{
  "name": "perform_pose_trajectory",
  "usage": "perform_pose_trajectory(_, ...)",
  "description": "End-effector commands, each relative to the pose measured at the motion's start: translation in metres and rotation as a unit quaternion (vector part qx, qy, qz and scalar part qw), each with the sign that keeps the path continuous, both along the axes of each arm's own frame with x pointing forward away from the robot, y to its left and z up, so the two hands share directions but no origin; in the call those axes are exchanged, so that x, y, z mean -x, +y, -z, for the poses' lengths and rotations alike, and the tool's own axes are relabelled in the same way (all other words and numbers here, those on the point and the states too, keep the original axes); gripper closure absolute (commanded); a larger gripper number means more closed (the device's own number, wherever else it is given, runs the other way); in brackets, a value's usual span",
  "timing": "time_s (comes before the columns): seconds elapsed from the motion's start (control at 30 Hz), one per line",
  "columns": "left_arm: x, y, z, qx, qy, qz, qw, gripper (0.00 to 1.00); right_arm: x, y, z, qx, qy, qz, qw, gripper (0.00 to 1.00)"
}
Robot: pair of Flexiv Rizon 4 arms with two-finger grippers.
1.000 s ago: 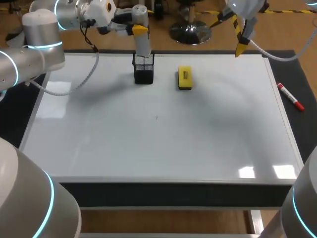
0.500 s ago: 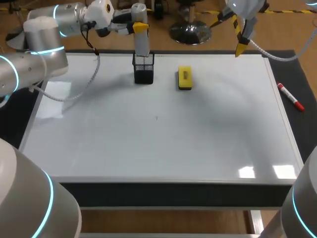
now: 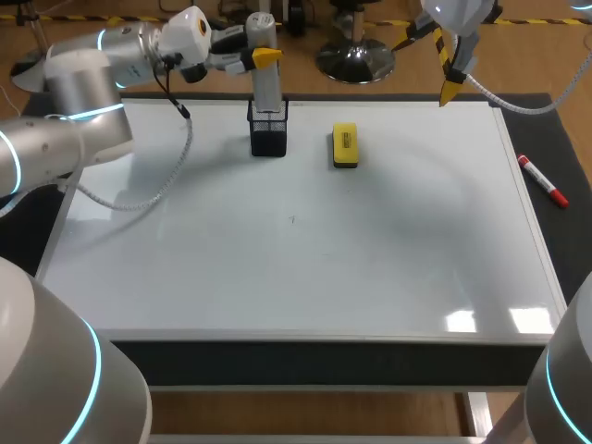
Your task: Pick up the inspection probe, press it on each red-marked spot on the whiteboard one by one, put down the probe, pick up the eraser, and wipe off all the red marks.
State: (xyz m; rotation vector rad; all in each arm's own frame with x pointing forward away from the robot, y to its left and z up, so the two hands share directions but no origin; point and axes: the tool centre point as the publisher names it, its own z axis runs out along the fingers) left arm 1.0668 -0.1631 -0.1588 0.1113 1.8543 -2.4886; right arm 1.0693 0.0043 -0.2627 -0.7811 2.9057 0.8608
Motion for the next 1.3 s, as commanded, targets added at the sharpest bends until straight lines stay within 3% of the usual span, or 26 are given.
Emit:
perform_pose_trajectory(0.03, -0.001, 0.001, 0.003, 0.004, 0.003, -0.017, 1.0, 1.0, -0.001, -0.001, -0.001, 0.002, 0.0, -0.001, 1.0, 0.0)
perform_pose_trajectory(0.57, -0.017, 0.003, 0.011, 0.013, -0.015, 0.021, 1.0, 1.0, -0.001, -0.001, -0.001, 0.002, 0.0, -0.001, 1.0, 0.0)
perform_pose_trajectory(1.3, -0.027, 0.0, 0.024, 0.004, -0.004, 0.032, 0.999, 1.0, -0.001, -0.001, -0.001, 0.002, 0.0, -0.001, 1.0, 0.0)
